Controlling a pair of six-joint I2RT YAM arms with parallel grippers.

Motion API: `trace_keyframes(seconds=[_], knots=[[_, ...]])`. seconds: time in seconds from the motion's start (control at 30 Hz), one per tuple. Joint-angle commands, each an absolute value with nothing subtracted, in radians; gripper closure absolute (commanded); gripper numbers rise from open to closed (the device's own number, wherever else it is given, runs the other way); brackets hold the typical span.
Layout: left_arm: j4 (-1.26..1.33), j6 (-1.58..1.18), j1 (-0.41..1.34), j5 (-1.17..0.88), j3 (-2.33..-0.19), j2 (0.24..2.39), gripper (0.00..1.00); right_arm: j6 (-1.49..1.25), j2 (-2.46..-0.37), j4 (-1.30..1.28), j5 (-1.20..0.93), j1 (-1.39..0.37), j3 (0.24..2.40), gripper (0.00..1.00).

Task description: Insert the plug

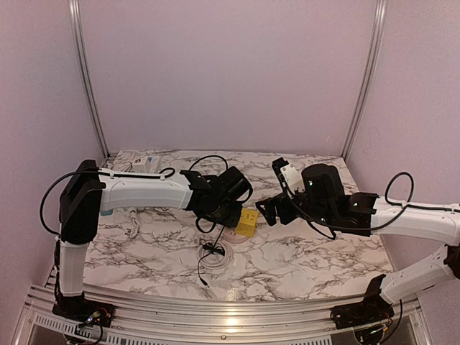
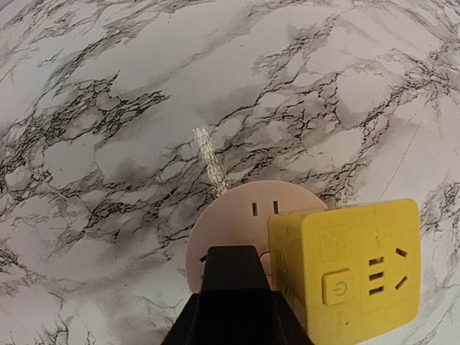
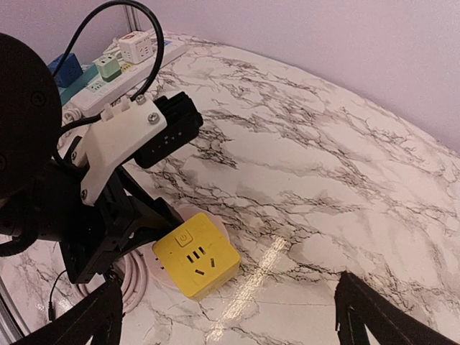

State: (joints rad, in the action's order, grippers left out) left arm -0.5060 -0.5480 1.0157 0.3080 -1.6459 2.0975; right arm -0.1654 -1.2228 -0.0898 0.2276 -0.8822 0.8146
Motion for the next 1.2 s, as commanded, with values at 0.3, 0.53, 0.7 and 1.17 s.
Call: trace_keyframes(seconds=[0.3, 0.53, 0.7, 1.17], knots=[[-0.616, -0.54, 1.018, 0.2, -1.603, 2.272, 1.0, -0.176, -1.199, -0.101, 0.243, -0.88, 0.817, 0.02], [-0.617, -0.517, 1.019, 0.142, -1.576, 2.294, 1.0, -0.179, -1.195, -0.105, 0.243, -0.88, 0.815, 0.02], [-0.676, -0.458, 1.017, 0.114, -1.577, 2.295, 1.0, -0.178, -1.183, -0.11, 0.251, -0.88, 0.811, 0.01], [-0.85, -0.354, 1.02, 0.069, -1.478, 2.137, 1.0, -0.17, -1.083, -0.095, 0.262, -0.88, 0.758, 0.02]])
